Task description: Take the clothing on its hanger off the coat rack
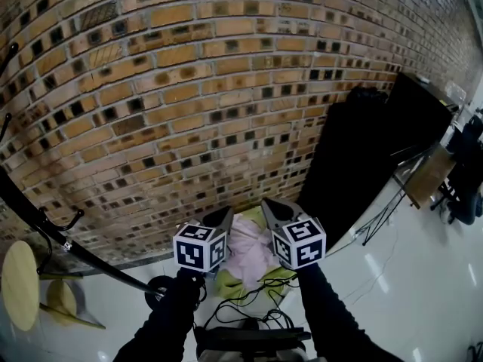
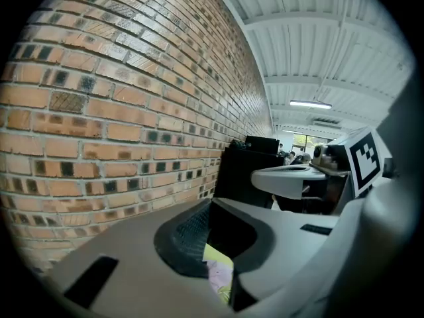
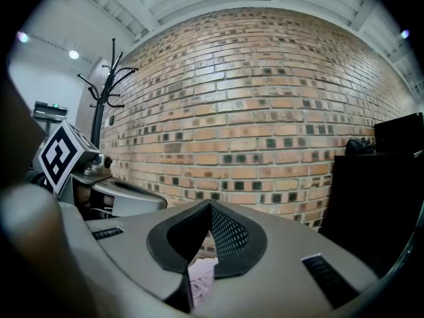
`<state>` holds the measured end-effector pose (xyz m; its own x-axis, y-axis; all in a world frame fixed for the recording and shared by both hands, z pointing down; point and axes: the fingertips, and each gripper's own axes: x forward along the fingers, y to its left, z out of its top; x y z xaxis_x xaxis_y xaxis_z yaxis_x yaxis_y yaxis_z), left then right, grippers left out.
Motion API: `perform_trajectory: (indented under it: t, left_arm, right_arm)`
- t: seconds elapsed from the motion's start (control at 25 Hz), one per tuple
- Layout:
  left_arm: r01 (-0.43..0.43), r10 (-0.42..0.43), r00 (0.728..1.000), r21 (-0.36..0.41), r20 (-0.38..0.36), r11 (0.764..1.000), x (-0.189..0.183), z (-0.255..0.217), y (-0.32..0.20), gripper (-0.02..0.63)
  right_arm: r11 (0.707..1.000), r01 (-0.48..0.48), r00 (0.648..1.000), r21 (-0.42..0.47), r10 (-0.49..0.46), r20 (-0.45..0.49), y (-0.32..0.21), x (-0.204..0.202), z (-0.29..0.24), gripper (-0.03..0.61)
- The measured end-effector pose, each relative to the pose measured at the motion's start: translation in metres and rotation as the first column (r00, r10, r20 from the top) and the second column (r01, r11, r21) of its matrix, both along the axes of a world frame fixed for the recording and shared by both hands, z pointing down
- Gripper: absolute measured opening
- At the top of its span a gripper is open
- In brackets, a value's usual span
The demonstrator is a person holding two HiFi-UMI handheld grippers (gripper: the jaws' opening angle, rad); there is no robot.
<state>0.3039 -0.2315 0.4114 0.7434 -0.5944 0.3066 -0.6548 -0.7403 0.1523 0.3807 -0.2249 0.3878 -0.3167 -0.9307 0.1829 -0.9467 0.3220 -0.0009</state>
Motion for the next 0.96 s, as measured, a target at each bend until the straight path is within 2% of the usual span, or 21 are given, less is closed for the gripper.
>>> perform_trajectory:
  t: [0.96]
  left_arm:
    - [0.01, -0.01, 1.0, 0.023, 0.01, 1.0, 0.009, -0.009, 0.017, 0.0]
  right_arm:
    - [0.999, 0.049, 0.999, -0.004, -0.049, 0.018, 0.017, 0.004, -0.004, 0.005]
